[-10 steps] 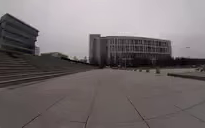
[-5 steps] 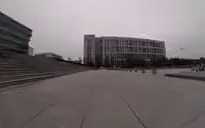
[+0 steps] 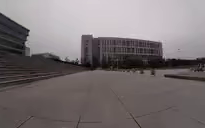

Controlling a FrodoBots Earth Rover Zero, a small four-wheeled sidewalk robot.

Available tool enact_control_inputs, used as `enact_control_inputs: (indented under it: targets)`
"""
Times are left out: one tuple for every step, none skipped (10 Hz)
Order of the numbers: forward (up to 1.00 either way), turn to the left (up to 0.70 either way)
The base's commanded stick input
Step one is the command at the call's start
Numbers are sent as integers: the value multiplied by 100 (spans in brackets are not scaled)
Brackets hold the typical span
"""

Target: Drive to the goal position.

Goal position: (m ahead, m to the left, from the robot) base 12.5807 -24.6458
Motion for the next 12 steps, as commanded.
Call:
enact_control_inputs:
  targets:
    - [70, 0]
    - [70, 0]
    - [70, 0]
    - [70, -24]
    - [70, -24]
    - [70, -3]
    - [70, 0]
    - [70, 0]
    - [70, -17]
    - [70, -23]
    - [70, -13]
    - [70, -5]
